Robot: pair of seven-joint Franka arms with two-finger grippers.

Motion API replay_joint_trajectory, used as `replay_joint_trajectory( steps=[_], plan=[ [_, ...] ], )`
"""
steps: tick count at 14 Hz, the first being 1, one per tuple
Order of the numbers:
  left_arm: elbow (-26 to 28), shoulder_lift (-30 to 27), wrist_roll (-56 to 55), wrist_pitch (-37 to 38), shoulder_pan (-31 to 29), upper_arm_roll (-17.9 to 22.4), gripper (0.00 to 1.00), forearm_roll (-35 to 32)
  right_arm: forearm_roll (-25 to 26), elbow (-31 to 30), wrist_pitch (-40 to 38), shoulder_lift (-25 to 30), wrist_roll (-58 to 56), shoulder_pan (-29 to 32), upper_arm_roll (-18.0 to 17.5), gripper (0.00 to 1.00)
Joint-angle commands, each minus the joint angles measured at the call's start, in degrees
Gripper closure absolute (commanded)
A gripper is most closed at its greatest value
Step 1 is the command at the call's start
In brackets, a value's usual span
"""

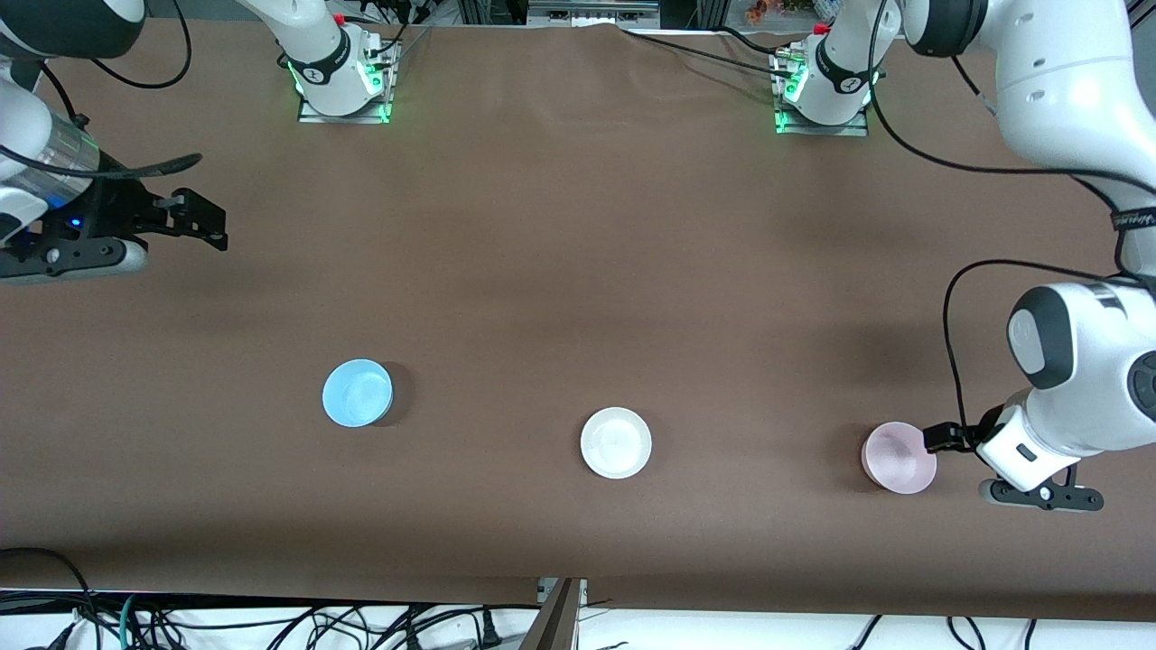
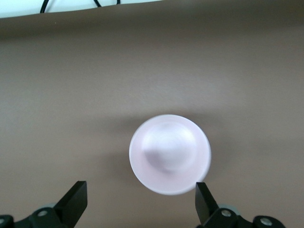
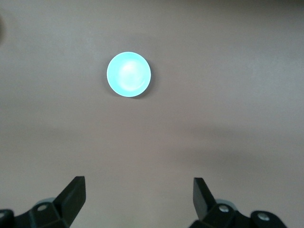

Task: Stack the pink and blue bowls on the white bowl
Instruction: 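Move both grippers down to the pink and blue bowls, then close both grippers on the rims of the pink and blue bowls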

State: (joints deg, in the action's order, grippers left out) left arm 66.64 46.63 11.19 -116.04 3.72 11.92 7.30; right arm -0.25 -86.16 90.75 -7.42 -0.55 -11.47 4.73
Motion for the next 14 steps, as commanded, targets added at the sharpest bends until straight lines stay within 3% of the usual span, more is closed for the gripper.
replay_joint_trajectory(
  steps=[1,7,14],
  plan=[
    [-1.07,3.02,4.54,-3.22,-1.26,-0.06,0.00,3.41,0.25,0.55,-0.05,-3.37,-0.50,0.48,-0.25,0.00],
    [-0.98,6.28,4.54,-6.02,-1.09,-0.06,0.00,2.81,0.86,0.82,0.65,-7.95,-0.24,0.39,-0.16,0.00],
    [0.95,8.83,8.15,-13.07,-2.31,-0.06,0.00,2.89,0.16,0.82,15.84,-20.25,-0.42,0.21,-0.34,0.00]
  ],
)
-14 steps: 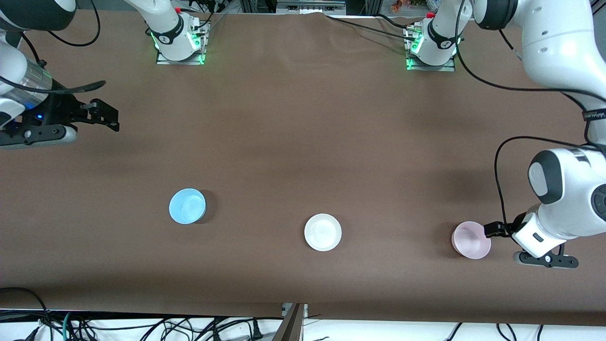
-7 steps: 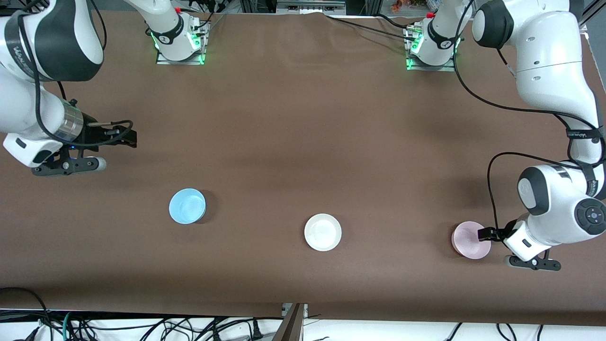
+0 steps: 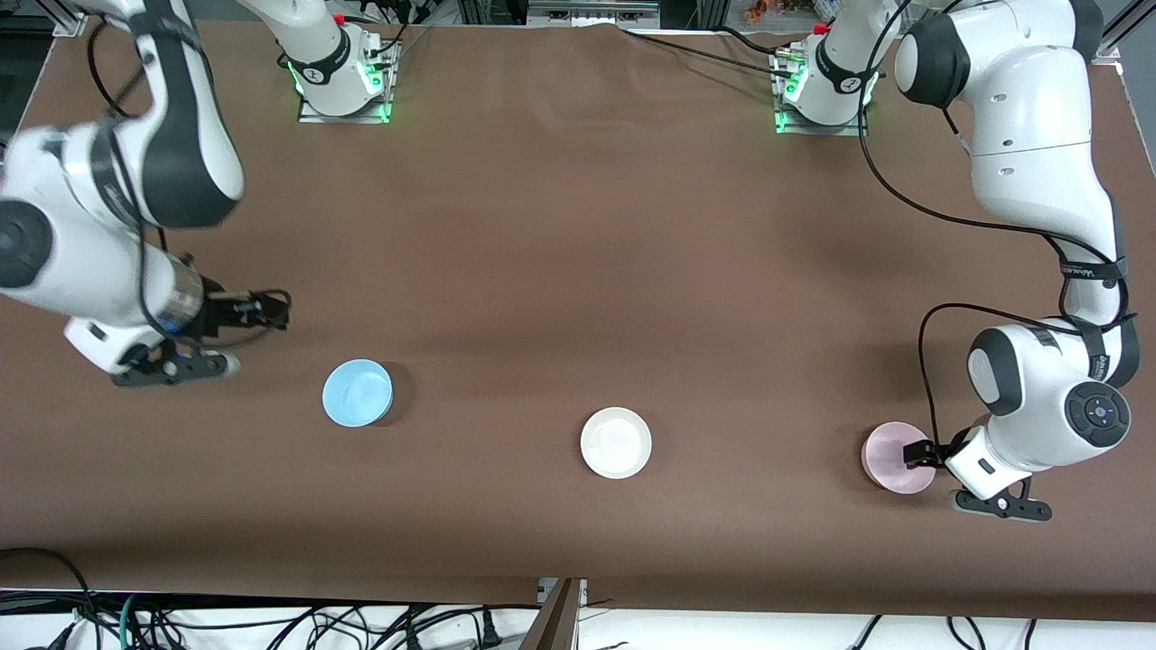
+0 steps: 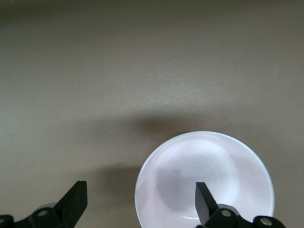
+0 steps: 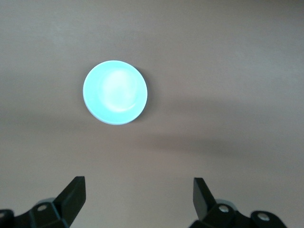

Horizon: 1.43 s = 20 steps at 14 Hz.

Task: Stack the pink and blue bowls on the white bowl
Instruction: 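Close both grippers on the rims of the pink and blue bowls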

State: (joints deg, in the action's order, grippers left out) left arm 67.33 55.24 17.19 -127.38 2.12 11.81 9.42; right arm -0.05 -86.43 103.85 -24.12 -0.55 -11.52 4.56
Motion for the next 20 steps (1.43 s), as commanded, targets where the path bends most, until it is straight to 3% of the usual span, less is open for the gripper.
replay_joint_trajectory(
  steps=[1,2,3,4,6,8,10,13,16,20],
  plan=[
    [0.26,0.66,2.15,-1.82,-0.71,0.06,0.00,0.77,-0.03,1.08,5.46,-6.70,-0.50,0.35,-0.16,0.00],
    [0.26,0.84,2.23,-1.90,-0.71,0.06,0.00,0.77,-0.29,1.08,7.75,-9.69,-0.42,0.44,-0.25,0.00],
    [0.26,0.92,2.15,-1.99,-0.63,0.06,0.07,0.69,-1.34,1.08,9.34,-10.50,-0.41,0.62,-0.25,0.00],
    [0.26,0.93,2.06,-1.99,-0.37,0.06,0.18,0.86,-2.22,0.91,9.62,-11.29,-0.41,0.62,-0.16,0.00],
    [0.26,0.84,1.88,-1.99,-0.10,0.06,0.51,1.13,-2.58,0.82,10.06,-12.96,-0.41,1.14,-0.16,0.00],
    [0.26,0.84,1.88,-1.99,-0.19,0.06,0.70,1.21,-3.89,0.65,12.07,-14.28,-0.41,1.85,-0.16,0.01],
    [0.26,0.93,2.06,-1.99,-0.19,0.06,0.82,1.21,-3.99,0.65,13.04,-15.34,-0.41,2.02,-0.16,0.06],
    [1.05,0.84,1.97,-1.99,-0.27,-0.03,0.97,1.30,-3.90,0.73,16.11,-17.27,0.20,1.94,-0.16,0.07],
    [1.66,0.75,1.01,-1.91,0.08,-0.03,1.00,1.39,-3.99,0.73,16.74,-18.33,0.11,2.03,-0.16,0.15],
    [1.84,-1.70,-5.74,1.59,1.82,-2.57,1.00,1.13,-3.99,0.73,16.83,-19.30,0.11,1.94,-0.16,0.39]
  ],
)
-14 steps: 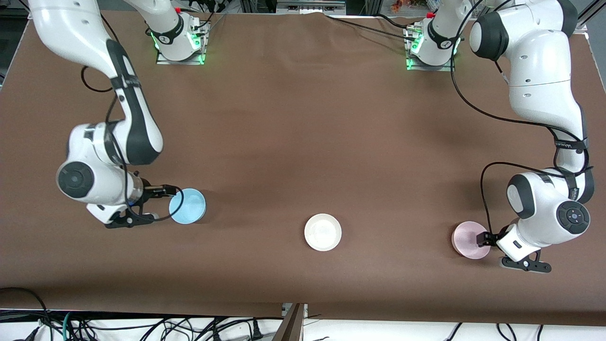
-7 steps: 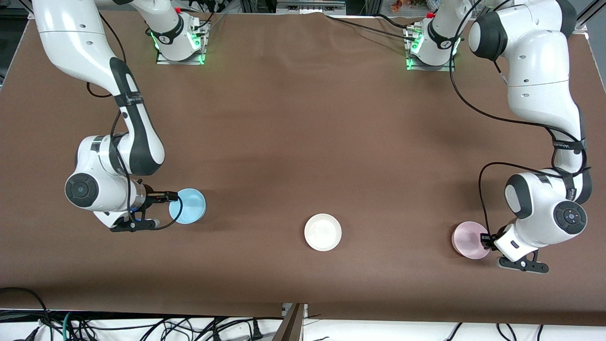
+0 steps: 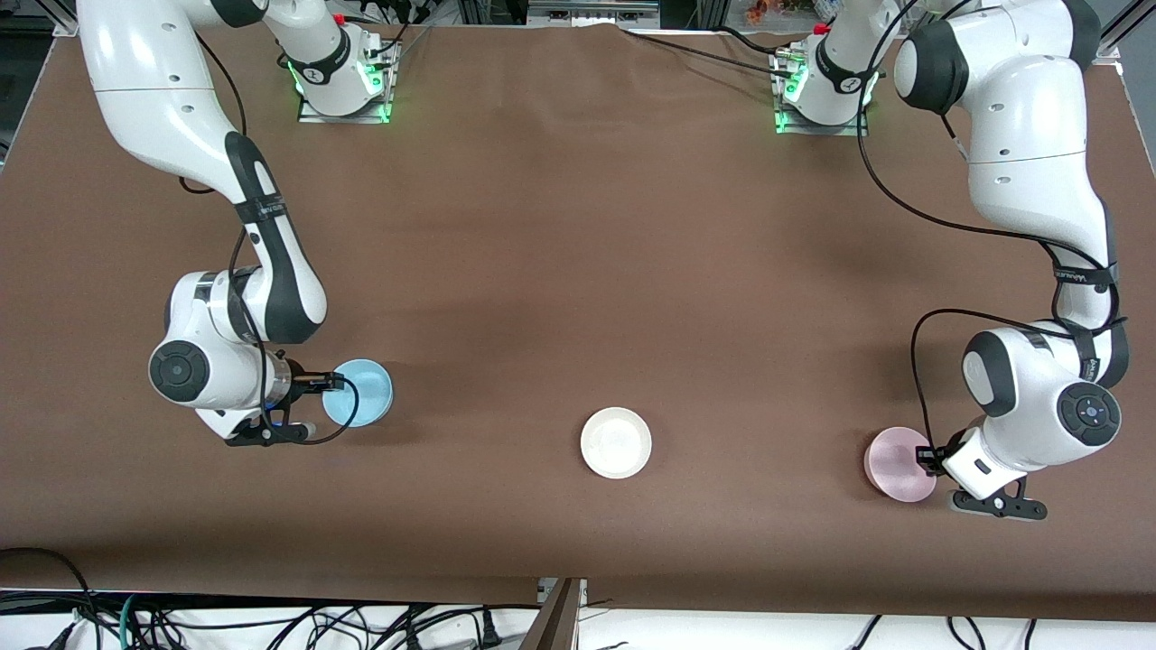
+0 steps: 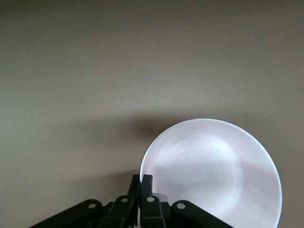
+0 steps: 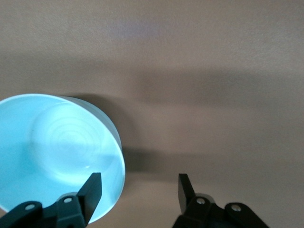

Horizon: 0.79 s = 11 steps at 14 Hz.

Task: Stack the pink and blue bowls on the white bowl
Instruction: 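Carry the pink bowl with the left gripper toward the white bowl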

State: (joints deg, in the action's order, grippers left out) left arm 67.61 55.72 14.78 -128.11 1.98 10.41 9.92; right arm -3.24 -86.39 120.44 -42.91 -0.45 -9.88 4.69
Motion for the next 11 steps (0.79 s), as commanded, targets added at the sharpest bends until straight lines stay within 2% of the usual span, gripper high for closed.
replay_joint_trajectory(
  steps=[1,5,7,11],
  plan=[
    [1.30,-3.41,-6.58,4.51,3.89,-1.09,1.00,0.28,-0.80,0.70,0.14,-0.51,0.10,0.30,-0.29,0.44],
    [0.69,-6.85,-22.82,12.52,12.15,-0.74,1.00,-0.16,-2.55,0.70,0.14,-0.51,0.54,0.29,-0.38,0.51],
    [0.33,-7.38,-32.14,13.41,16.11,-0.74,1.00,-2.00,-2.91,0.70,0.14,-0.51,0.54,0.30,-0.38,0.56],
    [-1.59,-6.42,-50.52,12.89,23.41,-0.74,1.00,-1.84,-2.91,0.78,0.14,-0.51,0.54,0.30,-0.38,0.75]
  ],
)
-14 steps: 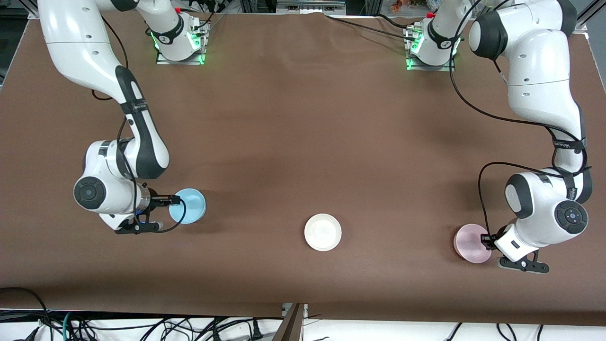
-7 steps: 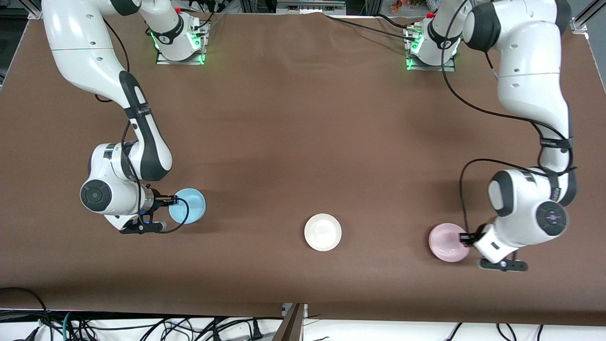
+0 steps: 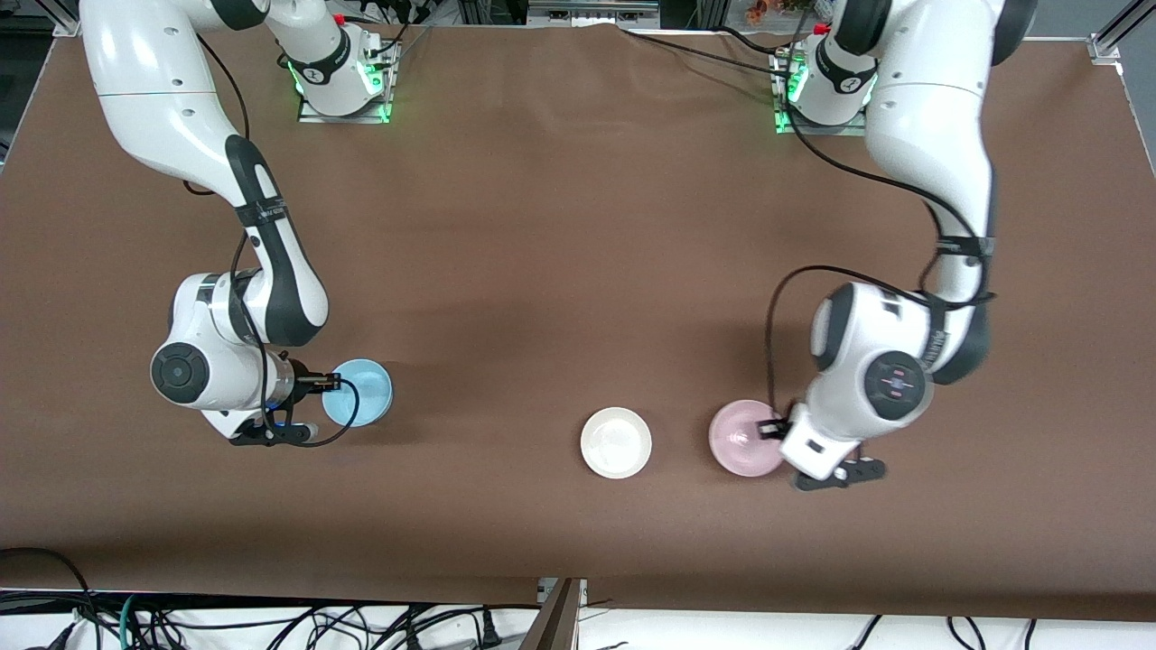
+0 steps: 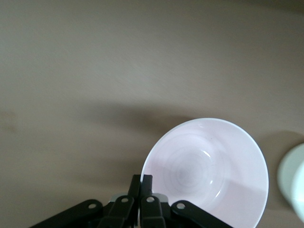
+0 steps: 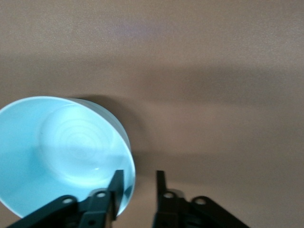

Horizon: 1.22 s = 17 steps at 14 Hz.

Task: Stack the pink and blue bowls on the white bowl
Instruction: 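Carry the pink bowl with the left gripper toward the white bowl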

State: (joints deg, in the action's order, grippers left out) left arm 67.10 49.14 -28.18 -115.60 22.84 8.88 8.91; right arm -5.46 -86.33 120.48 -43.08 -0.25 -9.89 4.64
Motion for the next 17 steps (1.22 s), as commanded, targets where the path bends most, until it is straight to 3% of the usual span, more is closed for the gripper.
replay_joint_trajectory(
  steps=[1,5,8,10,14,17],
  plan=[
    [-1.88,0.86,-10.54,0.03,3.43,0.70,1.00,-0.65,-0.78,0.73,0.02,-0.33,0.33,0.31,-0.34,0.81],
    [-3.29,2.36,-19.96,-3.65,5.02,-0.18,1.00,1.71,-0.69,0.82,-0.07,-0.25,-0.19,0.31,-0.34,0.98],
    [-3.29,2.80,-23.22,-6.91,5.02,-0.18,1.00,8.65,-0.69,0.99,-0.60,0.10,-0.37,0.31,-0.34,1.00],
    [-3.47,3.50,-25.94,-8.66,5.55,-0.27,1.00,9.45,-0.78,1.08,-1.39,0.72,-0.37,0.31,-0.60,1.00],
    [-5.48,6.22,-32.36,-11.92,6.95,-0.27,1.00,10.07,-10.25,8.98,-11.74,0.81,1.55,0.22,-0.51,1.00],
    [-5.93,6.84,-34.57,-13.68,7.05,-0.27,1.00,14.10,-10.80,10.57,-13.87,1.16,4.81,-0.48,-0.69,1.00]
  ],
)
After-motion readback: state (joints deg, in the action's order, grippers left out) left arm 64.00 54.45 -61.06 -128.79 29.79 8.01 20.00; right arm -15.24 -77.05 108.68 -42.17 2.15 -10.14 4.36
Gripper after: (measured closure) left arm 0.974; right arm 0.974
